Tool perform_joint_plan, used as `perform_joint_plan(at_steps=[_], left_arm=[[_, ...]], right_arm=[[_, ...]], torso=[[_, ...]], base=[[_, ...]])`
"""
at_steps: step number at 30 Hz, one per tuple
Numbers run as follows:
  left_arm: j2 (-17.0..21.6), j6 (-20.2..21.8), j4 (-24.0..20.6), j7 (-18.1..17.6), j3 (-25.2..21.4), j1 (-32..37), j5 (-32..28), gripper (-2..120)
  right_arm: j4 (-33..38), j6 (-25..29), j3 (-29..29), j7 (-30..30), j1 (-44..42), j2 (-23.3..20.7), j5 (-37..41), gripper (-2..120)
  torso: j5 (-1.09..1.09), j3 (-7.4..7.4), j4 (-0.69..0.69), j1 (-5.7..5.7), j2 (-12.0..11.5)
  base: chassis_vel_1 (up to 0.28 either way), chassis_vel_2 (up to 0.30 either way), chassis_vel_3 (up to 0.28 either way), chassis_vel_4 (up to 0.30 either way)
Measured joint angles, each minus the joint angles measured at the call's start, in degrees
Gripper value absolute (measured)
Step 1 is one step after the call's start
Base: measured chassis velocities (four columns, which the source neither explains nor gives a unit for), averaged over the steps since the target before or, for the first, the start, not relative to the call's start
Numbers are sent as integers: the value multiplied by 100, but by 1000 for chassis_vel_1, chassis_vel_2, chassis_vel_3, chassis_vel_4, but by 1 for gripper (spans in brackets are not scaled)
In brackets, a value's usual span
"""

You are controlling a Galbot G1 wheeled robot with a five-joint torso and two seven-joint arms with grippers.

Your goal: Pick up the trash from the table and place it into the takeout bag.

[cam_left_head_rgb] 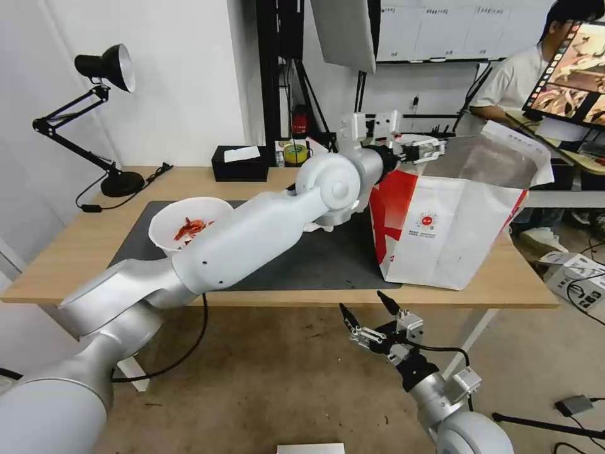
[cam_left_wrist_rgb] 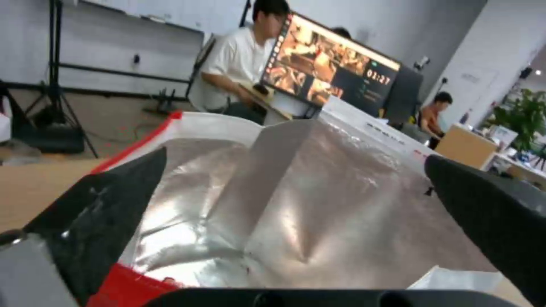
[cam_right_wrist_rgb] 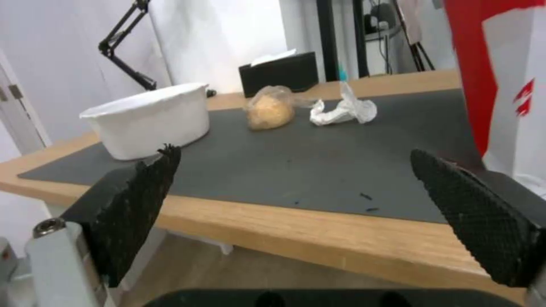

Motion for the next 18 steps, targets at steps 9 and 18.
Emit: perform_joint_plan(at_steps=[9, 18], left_arm=[[573, -662, -460, 492, 115, 421, 851, 113], [1284, -1480, -806, 1255, 38, 1047, 1795, 100]], right_arm=[[103, 11, 124, 0, -140, 164, -112, 100], [70, 18, 51, -2, -107, 219, -186, 100]], torso=[[-1, 0, 0, 0, 0], [0, 0, -1, 0, 0]], base=[[0, 0, 0, 0], [0, 0, 0, 0]])
